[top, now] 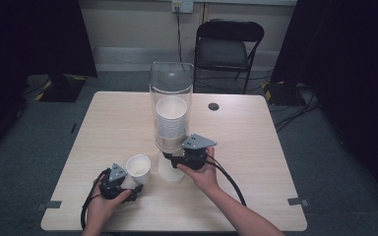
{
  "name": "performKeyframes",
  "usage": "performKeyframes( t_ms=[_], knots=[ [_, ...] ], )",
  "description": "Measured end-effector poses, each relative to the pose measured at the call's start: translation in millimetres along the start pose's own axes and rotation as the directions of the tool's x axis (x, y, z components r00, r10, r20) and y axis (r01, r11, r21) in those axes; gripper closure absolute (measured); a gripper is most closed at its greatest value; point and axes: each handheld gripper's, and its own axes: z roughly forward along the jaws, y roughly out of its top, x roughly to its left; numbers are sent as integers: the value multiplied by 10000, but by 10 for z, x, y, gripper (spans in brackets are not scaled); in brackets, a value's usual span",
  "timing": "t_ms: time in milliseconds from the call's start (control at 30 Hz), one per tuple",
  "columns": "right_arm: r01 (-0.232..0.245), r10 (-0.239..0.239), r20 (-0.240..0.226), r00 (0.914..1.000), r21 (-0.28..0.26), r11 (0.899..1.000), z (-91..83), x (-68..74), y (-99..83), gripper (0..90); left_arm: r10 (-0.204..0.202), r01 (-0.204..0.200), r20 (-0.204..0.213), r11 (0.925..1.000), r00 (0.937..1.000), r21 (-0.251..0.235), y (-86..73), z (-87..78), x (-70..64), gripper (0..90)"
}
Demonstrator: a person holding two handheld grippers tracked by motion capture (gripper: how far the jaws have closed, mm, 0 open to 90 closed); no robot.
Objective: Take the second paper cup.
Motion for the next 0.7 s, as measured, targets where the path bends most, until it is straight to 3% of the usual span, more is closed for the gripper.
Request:
performKeyframes(
  t_ms=[533, 567, 600, 633, 667, 700],
  knots=[
    [348, -347, 152, 9993, -60, 9994, 6, -4, -34, 350, 87, -87, 6, 10000, 10000, 30, -1, -6, 11, 152],
    [700, -702, 261, 9972, 102, 9975, 12, -7, -36, 358, -8, 8, 1, 10000, 10000, -2, 0, -3, 6, 152],
    [756, -779, 181, 9968, 1062, 9915, 71, -21, -161, 402, 47, -47, -24, 10000, 10000, 13, 0, -6, 10, 152],
    [1123, -1197, 198, 9926, 2220, 9686, 115, -19, -389, 404, 20, -20, -4, 10000, 10000, 0, -1, -6, 8, 155],
    [412, -446, 181, 9988, 1567, 9868, 80, -50, -570, 398, 90, -90, 2, 10000, 10000, 33, -1, -8, 11, 155],
    [-69, 43, 191, 9998, 1387, 9903, 49, -52, -577, 382, 66, -66, 11, 10000, 10000, 23, -1, -7, 12, 155]
  ],
)
